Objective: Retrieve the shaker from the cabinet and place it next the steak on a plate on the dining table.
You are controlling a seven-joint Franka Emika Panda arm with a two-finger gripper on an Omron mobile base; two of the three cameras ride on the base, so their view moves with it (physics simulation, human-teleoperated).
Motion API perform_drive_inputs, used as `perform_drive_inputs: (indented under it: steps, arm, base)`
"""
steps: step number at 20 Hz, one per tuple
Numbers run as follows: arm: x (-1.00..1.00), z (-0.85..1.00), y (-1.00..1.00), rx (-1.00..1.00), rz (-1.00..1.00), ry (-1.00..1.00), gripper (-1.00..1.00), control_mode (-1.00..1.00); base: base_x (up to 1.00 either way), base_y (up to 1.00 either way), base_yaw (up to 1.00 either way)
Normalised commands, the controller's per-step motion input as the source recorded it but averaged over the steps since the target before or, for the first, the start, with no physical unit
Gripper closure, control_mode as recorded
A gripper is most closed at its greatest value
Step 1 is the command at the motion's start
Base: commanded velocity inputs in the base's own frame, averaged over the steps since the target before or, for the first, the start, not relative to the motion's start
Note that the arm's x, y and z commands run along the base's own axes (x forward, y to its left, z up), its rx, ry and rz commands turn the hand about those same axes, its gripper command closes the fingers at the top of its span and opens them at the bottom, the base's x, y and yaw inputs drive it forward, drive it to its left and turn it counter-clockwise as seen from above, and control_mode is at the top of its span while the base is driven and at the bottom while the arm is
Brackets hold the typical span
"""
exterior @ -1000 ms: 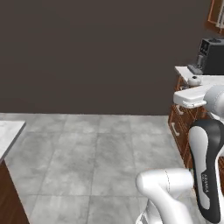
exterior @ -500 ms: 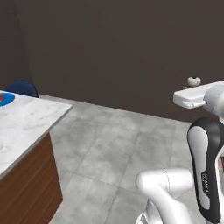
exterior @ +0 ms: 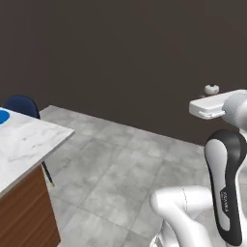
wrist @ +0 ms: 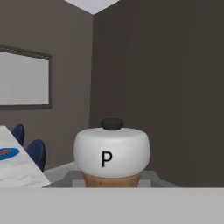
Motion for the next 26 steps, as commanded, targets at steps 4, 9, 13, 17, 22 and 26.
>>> perform_drive_inputs:
  steps: [4, 9, 13, 17, 22, 26]
  arm:
    - [0.0, 0.0, 0.0, 0.0, 0.0, 0.0, 1.0, 1.0]
    - [0.0, 0.0, 0.0, 0.0, 0.0, 0.0, 1.0, 1.0]
    - [0.0, 0.0, 0.0, 0.0, 0.0, 0.0, 1.0, 1.0]
    - [0.0, 0.0, 0.0, 0.0, 0.0, 0.0, 1.0, 1.0]
    - [0.0, 0.0, 0.0, 0.0, 0.0, 0.0, 1.0, 1.0]
    - [0.0, 0.0, 0.0, 0.0, 0.0, 0.0, 1.0, 1.0]
  base:
    - [1.0, -0.38, 0.21]
    - [1.0, -0.26, 0.41]
    - [0.97, -0.26, 0.5]
    - [0.91, -0.32, 0.52]
    - [0.87, -0.33, 0.54]
    - [0.83, -0.26, 0.56]
